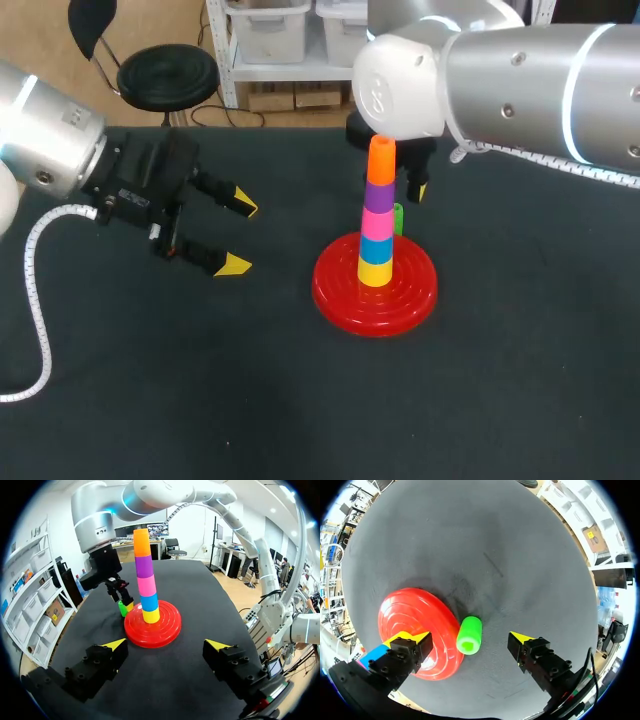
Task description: Pick up and stack the cylinders on the red base in this order: pink,purple,orange,green
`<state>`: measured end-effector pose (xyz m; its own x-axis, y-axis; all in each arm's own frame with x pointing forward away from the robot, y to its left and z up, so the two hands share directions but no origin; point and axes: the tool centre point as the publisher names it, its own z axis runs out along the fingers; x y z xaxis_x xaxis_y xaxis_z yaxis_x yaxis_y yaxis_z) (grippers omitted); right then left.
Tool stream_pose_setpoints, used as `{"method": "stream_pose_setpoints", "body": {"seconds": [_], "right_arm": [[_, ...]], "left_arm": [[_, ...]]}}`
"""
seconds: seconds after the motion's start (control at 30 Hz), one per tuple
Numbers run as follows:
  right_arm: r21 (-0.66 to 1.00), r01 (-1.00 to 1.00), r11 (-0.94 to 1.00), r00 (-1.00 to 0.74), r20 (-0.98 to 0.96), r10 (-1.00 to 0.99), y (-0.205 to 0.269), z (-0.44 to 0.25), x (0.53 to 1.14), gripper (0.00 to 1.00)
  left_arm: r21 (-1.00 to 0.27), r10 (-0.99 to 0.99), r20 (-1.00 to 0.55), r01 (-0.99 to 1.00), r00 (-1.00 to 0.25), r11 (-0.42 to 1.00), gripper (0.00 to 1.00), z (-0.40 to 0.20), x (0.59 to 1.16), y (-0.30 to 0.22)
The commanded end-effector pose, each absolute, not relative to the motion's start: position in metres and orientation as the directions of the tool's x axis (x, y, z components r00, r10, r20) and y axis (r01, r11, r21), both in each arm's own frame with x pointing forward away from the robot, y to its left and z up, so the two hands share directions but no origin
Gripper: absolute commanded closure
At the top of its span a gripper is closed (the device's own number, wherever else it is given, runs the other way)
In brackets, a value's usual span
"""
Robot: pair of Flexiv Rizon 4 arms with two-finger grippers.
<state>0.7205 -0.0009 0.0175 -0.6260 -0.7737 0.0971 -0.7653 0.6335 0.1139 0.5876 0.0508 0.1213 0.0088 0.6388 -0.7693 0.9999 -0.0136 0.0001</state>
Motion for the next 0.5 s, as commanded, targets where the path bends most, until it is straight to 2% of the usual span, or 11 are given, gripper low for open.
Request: {"method": "stream_pose_setpoints", "body": {"seconds": [0.03,0.07,0.1,0.5], "right_arm": [[0.111,-0.765,0.634,-0.627,0.094,-0.773,-0.0026,0.0167,0.7168,0.30],[0.111,-0.765,0.635,-0.628,0.095,-0.773,-0.0029,0.0166,0.7164,0.69],[0.114,-0.763,0.636,-0.629,0.097,-0.771,-0.0032,0.0164,0.7160,1.00],[0.125,-0.764,0.634,-0.624,0.111,-0.774,-0.0039,0.0130,0.7126,1.00]], "left_arm": [[0.003,0.637,-0.771,1.000,0.011,-0.013,0.00,0.1202,0.5874,0.0510],[0.003,0.637,-0.771,1.000,0.011,-0.013,0.00,0.1202,0.5874,0.0510],[0.003,0.637,-0.771,1.000,0.011,-0.013,0.00,0.1202,0.5874,0.0510],[0.003,0.637,-0.771,1.000,0.011,-0.013,0.00,0.1202,0.5874,0.0510]]}}
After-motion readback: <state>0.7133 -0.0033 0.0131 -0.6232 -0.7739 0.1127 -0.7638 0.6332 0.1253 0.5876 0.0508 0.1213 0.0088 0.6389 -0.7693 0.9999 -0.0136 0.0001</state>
